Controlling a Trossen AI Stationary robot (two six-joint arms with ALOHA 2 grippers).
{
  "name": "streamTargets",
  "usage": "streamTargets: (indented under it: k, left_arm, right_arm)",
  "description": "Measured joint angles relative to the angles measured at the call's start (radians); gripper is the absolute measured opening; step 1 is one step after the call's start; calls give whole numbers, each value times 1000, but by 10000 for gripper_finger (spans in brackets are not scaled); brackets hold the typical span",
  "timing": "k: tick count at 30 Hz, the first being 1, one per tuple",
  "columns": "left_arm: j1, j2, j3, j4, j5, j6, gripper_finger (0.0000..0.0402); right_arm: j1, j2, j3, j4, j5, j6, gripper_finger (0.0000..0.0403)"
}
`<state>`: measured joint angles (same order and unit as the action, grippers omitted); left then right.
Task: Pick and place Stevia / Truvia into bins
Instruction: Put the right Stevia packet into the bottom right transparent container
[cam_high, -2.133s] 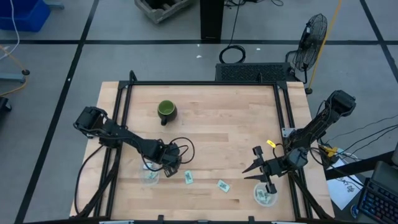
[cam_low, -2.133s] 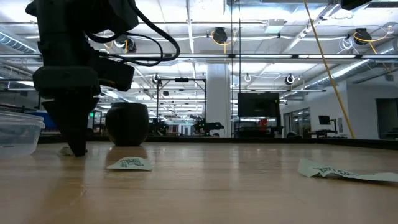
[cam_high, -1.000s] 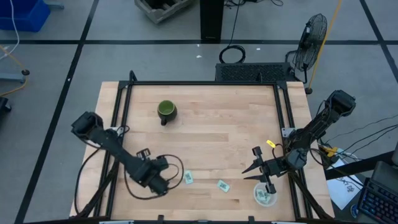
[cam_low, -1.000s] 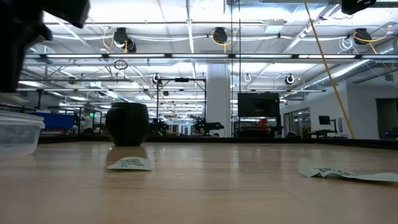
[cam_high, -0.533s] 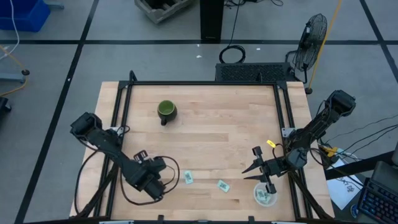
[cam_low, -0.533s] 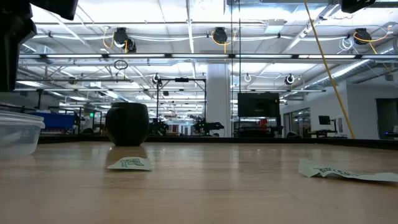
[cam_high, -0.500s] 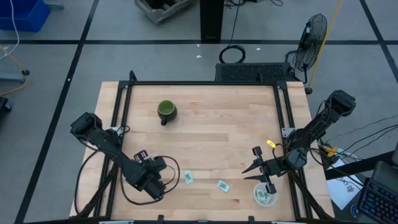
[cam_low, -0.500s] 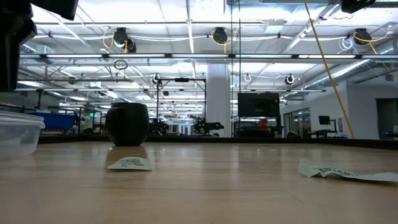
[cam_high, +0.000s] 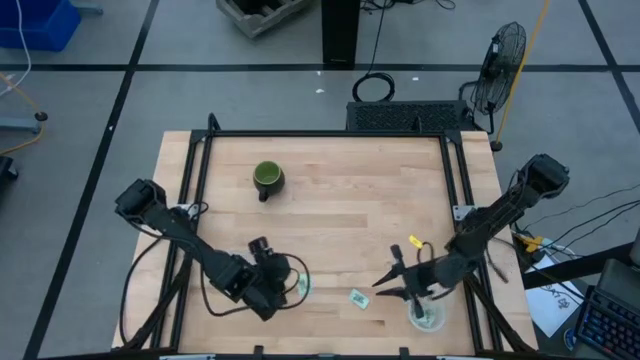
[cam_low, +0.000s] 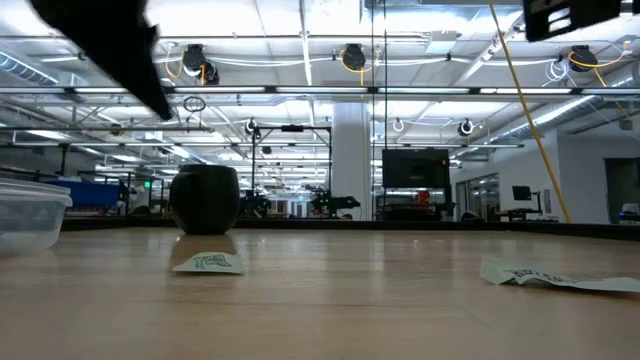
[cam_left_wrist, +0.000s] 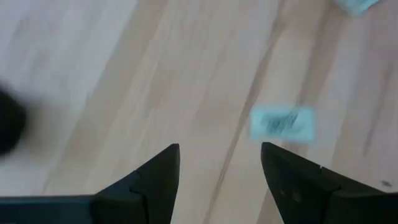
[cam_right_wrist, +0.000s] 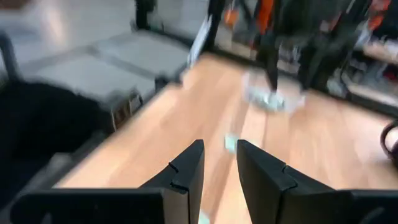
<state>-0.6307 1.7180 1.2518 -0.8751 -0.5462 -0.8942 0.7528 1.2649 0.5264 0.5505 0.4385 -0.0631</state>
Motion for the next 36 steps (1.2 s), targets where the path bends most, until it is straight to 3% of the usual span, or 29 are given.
streamTargets:
  k: [8,16,21,29,36]
  left_arm:
    - [90,-44,0,326,-54,406,228]
    - [165,-88,0,590,87,713,202]
    - [197,-87,0,631,161,763,183]
    - [221,-85,-7,648,190,754,165]
    - [217,-85,-16,649,187,749,163]
  right_arm:
    - [-107,196,144,-258,-181,227,91]
    - [-136,307,144,-204,-286,347,91]
    - [-139,361,145,-214,-277,336,91]
    - [-171,454,168,-168,-257,304,96]
    - [-207,499,184,-151,-260,331,161]
